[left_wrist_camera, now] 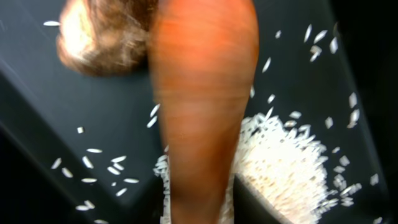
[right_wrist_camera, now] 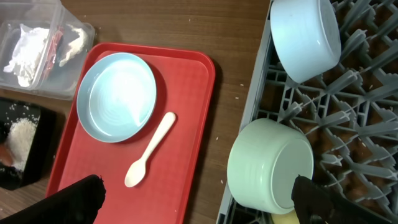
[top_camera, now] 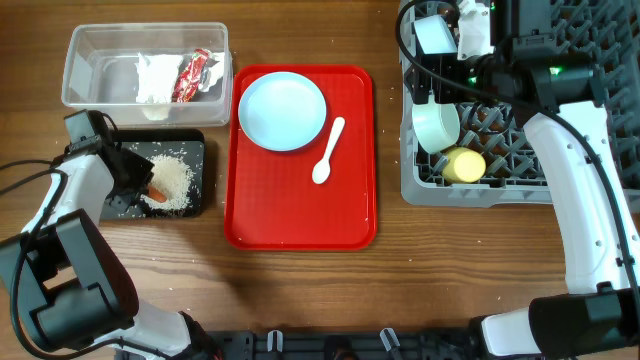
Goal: Sort waste into correct bins and load items into the dishwasher rack
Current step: 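Carry the carrot to the black tray and drop it, then grasp the blue plate rim with the left gripper and lift it, then hand the blue plate from the left gripper to the right gripper, then place the blue plate upright in the dish rack with the right gripper, then grasp the white spoon on the red tray with the right gripper, then carry the spoon to the dish rack and insert it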
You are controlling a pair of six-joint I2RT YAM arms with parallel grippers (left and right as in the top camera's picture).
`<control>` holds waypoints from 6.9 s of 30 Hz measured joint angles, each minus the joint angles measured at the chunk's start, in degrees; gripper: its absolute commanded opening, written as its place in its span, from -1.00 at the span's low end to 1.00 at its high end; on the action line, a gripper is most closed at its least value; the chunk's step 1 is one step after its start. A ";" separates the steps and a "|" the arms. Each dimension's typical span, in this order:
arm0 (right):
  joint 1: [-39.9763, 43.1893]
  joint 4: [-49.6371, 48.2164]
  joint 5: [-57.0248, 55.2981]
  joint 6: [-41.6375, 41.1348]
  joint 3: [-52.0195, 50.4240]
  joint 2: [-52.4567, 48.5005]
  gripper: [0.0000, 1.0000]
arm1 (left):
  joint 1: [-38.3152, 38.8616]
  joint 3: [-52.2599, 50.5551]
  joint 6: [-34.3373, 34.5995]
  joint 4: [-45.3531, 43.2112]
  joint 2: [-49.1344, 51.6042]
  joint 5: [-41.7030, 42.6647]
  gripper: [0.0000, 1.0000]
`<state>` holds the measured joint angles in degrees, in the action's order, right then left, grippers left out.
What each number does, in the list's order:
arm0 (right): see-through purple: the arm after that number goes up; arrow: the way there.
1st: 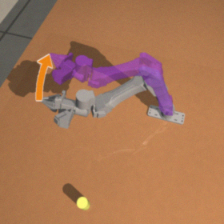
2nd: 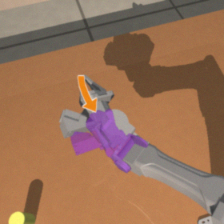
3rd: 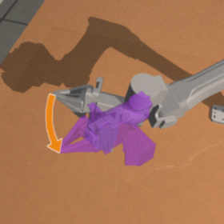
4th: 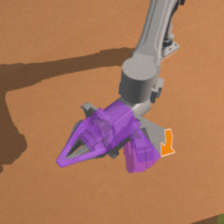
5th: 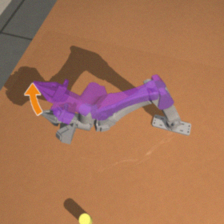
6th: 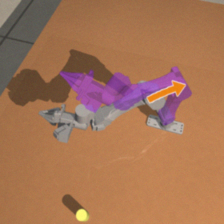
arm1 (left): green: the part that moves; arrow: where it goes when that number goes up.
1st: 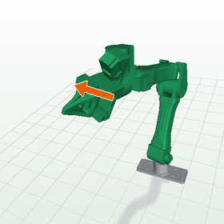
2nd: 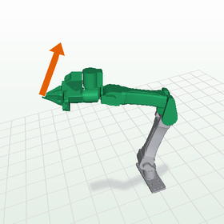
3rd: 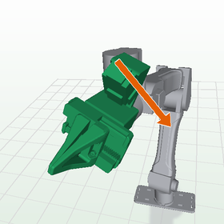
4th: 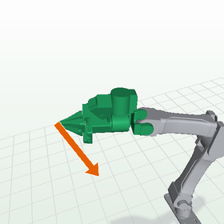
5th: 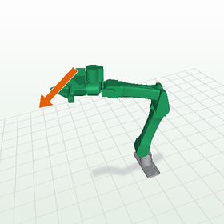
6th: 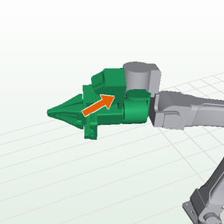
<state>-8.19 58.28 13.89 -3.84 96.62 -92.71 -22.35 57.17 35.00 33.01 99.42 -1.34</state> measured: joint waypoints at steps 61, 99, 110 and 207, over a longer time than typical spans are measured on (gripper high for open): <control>-17.03 -33.27 0.57 -33.46 0.00 -35.43 -0.24 | 37.44 32.70 -13.31 22.95 3.52 2.45 0.99; -4.50 -19.71 -60.15 -3.91 0.02 -2.69 -0.92 | 35.39 32.68 -12.74 23.15 3.52 2.45 0.99; -1.44 -17.18 -74.27 15.78 0.02 -13.31 -0.91 | 35.39 32.68 -12.74 23.15 3.52 2.45 0.99; 15.08 2.82 -31.32 -37.29 -23.54 15.30 -0.91 | 21.59 32.70 2.47 24.68 3.52 -2.25 1.00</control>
<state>6.90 61.10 -17.43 -41.12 73.08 -77.41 -0.75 89.86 37.47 57.69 102.94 -3.60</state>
